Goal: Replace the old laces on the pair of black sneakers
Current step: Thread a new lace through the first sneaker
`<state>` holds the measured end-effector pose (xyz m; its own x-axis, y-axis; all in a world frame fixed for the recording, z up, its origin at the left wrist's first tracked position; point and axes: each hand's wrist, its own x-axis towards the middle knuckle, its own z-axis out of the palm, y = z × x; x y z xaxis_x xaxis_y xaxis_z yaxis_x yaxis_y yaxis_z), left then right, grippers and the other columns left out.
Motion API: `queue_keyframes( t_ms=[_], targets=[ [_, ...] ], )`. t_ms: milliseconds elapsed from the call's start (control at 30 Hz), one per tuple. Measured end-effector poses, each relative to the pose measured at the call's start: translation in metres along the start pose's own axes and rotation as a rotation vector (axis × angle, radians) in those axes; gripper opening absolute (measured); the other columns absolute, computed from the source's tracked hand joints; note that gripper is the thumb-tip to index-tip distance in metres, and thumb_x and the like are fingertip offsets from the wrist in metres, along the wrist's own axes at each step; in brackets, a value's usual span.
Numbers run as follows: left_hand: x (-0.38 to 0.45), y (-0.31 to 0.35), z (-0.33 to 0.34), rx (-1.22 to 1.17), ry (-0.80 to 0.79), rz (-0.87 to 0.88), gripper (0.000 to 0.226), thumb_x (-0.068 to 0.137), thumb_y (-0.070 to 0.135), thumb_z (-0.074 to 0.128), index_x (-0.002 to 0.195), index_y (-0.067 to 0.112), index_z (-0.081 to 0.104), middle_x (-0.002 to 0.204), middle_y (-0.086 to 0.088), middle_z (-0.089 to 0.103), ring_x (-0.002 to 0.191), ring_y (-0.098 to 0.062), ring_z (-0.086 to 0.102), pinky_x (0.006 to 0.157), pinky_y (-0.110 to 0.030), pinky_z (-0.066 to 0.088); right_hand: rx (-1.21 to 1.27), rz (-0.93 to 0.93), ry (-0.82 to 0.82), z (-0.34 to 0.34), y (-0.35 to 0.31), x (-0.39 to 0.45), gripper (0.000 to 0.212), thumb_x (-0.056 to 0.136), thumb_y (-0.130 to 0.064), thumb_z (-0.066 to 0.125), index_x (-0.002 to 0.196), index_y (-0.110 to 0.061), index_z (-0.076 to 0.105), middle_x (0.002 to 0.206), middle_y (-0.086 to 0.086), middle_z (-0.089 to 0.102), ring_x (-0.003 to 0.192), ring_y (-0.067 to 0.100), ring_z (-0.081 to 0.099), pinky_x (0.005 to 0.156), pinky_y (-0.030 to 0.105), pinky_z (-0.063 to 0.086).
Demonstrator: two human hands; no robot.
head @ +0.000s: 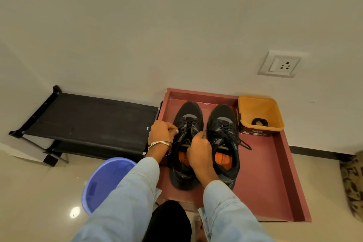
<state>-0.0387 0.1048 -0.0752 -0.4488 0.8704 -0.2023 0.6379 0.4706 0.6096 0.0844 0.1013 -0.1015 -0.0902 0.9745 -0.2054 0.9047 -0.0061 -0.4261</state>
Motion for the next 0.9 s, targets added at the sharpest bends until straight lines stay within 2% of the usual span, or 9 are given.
queue_keyframes(
  t_ms=[100,233,400,533,600,633,700,767,900],
  targets=[
    [0.001,0.000,-0.003,0.039,0.013,0.008,0.015,0.088,0.024,0.059,0.084,0.018,0.072,0.098,-0.003,0.067,0.093,-0.026,0.063,0.090,-0.043,0.048,0.006,0.007,0.012,0.001,-0.001,-0.001,0.057,0.092,-0.007,0.051,0.142,0.007,0.027,0.136,0.025,0.047,0.123,0.035,0.050,0.101,0.037,0.045],
    [0.002,0.010,-0.011,0.158,0.059,0.024,0.023,0.097,0.025,0.042,0.104,0.015,0.061,0.102,-0.004,0.066,0.100,-0.027,0.059,0.096,-0.042,0.033,0.010,0.003,0.029,-0.001,-0.002,-0.002,0.055,0.093,-0.006,0.050,0.142,0.007,0.028,0.133,0.025,0.049,0.122,0.034,0.051,0.100,0.036,0.047],
    [0.001,0.027,-0.037,-0.375,0.091,-0.002,0.011,0.090,0.021,0.061,0.080,0.019,0.066,0.076,-0.004,0.069,0.074,-0.018,0.063,0.084,-0.034,0.051,-0.048,-0.008,0.032,-0.004,-0.004,-0.004,0.055,0.093,-0.005,0.050,0.141,0.008,0.028,0.135,0.025,0.048,0.124,0.034,0.050,0.102,0.034,0.045],
    [-0.010,0.048,-0.068,-0.706,0.004,0.041,0.010,0.089,0.008,0.061,0.087,0.005,0.070,0.069,-0.006,0.066,0.051,-0.012,0.058,0.060,-0.022,0.050,-0.027,-0.043,-0.083,-0.021,-0.005,-0.001,0.042,0.093,-0.013,0.053,0.128,0.008,0.044,0.127,0.024,0.053,0.118,0.037,0.051,0.097,0.038,0.046],
    [-0.019,0.060,-0.082,-0.825,-0.066,0.049,0.014,0.092,0.003,0.055,0.098,-0.004,0.066,0.074,-0.010,0.065,0.052,-0.013,0.060,0.055,-0.020,0.052,0.134,-0.103,-0.058,-0.040,-0.007,0.000,0.025,0.094,-0.022,0.055,0.110,-0.002,0.057,0.118,0.016,0.060,0.115,0.034,0.054,0.094,0.041,0.047],
    [-0.022,0.065,-0.087,-0.870,-0.103,0.042,0.016,0.093,0.002,0.053,0.102,-0.006,0.065,0.077,-0.011,0.065,0.057,-0.015,0.061,0.057,-0.021,0.055,0.303,-0.113,-0.049,-0.051,-0.010,-0.002,0.026,0.094,-0.022,0.057,0.113,-0.005,0.059,0.119,0.011,0.061,0.117,0.030,0.055,0.095,0.039,0.048],
    [-0.030,0.076,-0.095,-0.940,-0.182,0.013,0.018,0.095,0.002,0.049,0.106,-0.003,0.063,0.085,-0.012,0.066,0.071,-0.020,0.066,0.070,-0.027,0.058,0.744,-0.102,-0.121,-0.076,-0.022,-0.012,0.028,0.093,-0.015,0.059,0.121,-0.010,0.061,0.119,0.002,0.064,0.117,0.019,0.058,0.094,0.027,0.048],
    [-0.035,0.083,-0.098,-1.032,-0.246,-0.032,0.021,0.096,0.000,0.045,0.109,-0.002,0.062,0.094,-0.014,0.068,0.085,-0.025,0.069,0.080,-0.033,0.057,1.084,-0.128,-0.273,-0.098,-0.033,-0.022,0.017,0.094,-0.010,0.059,0.107,-0.016,0.067,0.104,-0.003,0.071,0.102,0.008,0.064,0.080,0.013,0.047],
    [-0.034,0.089,-0.097,-1.234,-0.253,-0.100,0.031,0.093,-0.011,0.038,0.116,-0.002,0.057,0.106,-0.016,0.065,0.101,-0.025,0.065,0.090,-0.033,0.052,1.094,-0.126,-0.350,-0.114,-0.040,-0.030,0.016,0.094,-0.020,0.060,0.096,-0.007,0.070,0.076,0.000,0.071,0.075,0.010,0.066,0.078,0.026,0.046]
  ],
)
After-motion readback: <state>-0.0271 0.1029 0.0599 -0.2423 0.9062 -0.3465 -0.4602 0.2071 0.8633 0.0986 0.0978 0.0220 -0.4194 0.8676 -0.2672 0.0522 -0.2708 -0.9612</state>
